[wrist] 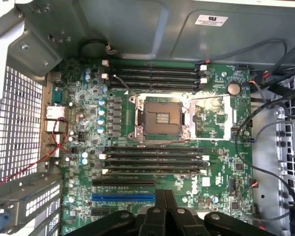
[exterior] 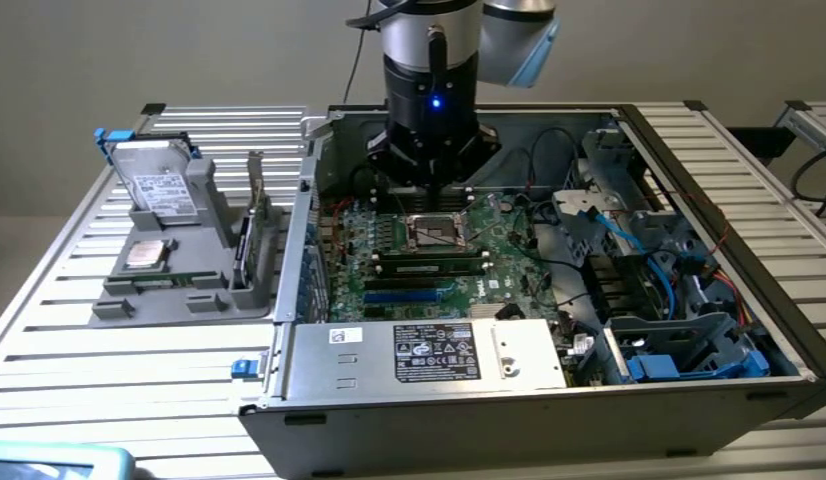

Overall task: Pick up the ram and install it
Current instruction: 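Press down the ram until it locks into place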

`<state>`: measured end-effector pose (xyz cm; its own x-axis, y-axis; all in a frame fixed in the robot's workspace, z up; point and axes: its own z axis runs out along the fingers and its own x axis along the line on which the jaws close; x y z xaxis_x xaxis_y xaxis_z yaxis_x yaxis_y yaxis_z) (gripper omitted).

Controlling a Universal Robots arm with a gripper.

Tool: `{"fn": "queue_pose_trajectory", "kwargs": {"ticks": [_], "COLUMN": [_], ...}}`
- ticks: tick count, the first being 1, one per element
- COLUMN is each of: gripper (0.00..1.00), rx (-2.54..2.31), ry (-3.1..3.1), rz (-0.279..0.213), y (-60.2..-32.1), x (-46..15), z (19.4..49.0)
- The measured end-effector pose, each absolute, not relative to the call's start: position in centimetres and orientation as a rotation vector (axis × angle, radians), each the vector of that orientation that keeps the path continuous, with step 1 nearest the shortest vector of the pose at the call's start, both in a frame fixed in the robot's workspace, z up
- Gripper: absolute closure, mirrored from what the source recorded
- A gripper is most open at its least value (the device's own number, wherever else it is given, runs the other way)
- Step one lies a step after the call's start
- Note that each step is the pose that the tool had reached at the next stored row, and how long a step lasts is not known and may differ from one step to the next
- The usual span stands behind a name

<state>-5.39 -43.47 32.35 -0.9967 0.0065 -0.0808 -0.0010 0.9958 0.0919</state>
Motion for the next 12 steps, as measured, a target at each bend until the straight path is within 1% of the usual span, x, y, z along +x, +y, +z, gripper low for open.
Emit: {"fn": "queue_pose_trajectory", "kwargs": {"ticks": [12], "gripper": [0.89], "rx": [0.032], "ry": [3.143], "rz": [0.142], "y": [-43.46], "x": [-5.39], "z": [32.35]}}
